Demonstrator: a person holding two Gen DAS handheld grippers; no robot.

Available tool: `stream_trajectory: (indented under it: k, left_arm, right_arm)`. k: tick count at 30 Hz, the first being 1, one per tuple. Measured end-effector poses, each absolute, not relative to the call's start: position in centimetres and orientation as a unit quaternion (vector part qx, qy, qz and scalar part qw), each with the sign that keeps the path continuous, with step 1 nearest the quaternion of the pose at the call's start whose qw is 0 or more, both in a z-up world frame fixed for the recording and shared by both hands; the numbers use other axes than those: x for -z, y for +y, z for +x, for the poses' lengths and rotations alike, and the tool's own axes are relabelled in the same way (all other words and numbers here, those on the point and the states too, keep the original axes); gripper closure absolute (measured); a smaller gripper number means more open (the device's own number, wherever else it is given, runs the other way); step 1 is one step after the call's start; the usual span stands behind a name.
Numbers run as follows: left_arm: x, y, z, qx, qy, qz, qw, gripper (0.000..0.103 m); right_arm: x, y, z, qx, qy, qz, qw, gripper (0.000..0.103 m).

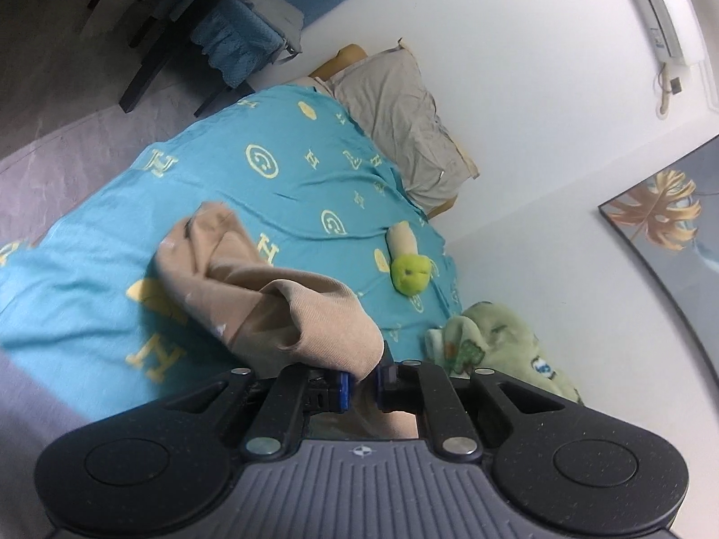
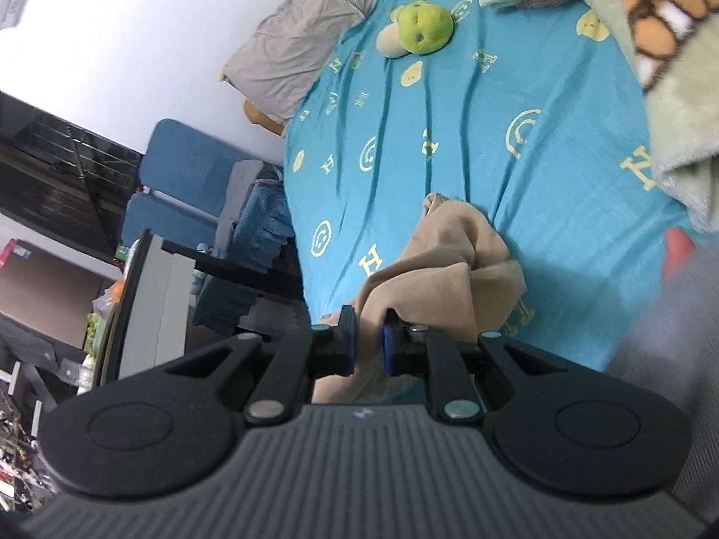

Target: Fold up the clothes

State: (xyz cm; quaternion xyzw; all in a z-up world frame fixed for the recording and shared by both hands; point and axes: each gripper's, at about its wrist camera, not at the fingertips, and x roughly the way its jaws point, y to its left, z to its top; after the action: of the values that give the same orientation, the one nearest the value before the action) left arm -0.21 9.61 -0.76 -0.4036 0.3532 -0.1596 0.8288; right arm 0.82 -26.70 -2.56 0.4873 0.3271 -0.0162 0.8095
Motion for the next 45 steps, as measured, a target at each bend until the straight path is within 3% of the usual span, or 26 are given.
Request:
stream_trajectory:
  k: [14,19,24,26,28,29,31,33,36,45]
  left_arm:
    - [9.3,7.1,17.4,0.123,0.396,-0.32,0.852,0.091]
    - [13.1,8.4,19.9,0.133,0.415,-0.324,0.84,0.091]
    - [13.0,8.2,20.0,0.145,0.41,-0.305,0.847,0.091]
    - [12.4,7.9,19.7,0.164,0.404,-0.288,0.853,0.082]
    - [11.4,7.5,19.2,0.182,0.395,-0.271,0.859,0.057]
    - [10.8,7.3,18.8,0.188,0.388,-0.264,0.863,0.05]
    - [9.6,6.9,17.9,0.192,0.366,-0.246,0.877,0.027]
    - [8.4,6.4,16.6,0.194,0.337,-0.217,0.895,0.019]
    - [7.5,5.6,15.3,0.194,0.314,-0.175,0.913,0.007]
    - [10.9,3.6,16.2,0.149,0.35,-0.062,0.923,0.008]
  right_arm:
    - [12.1,-27.6,18.0,0.054,0.422,0.488,0.762,0.088]
    - [14.1,-27.2,19.7,0.049,0.437,0.491,0.752,0.087]
    - [13.4,-26.5,19.6,0.051,0.44,0.456,0.772,0.086]
    - [13.1,-26.6,19.2,0.052,0.438,0.45,0.776,0.085]
    - [12.5,-26.6,18.7,0.047,0.433,0.442,0.784,0.076]
    - [12.0,-26.6,18.2,0.041,0.421,0.438,0.793,0.069]
    - [11.0,-26.6,17.3,0.03,0.397,0.428,0.812,0.031]
    - [9.4,-26.5,16.0,0.03,0.351,0.41,0.841,0.012]
    - [7.4,-26.4,14.4,0.021,0.297,0.375,0.878,0.009]
    - [10.1,-23.1,17.4,0.01,0.364,0.193,0.911,0.01]
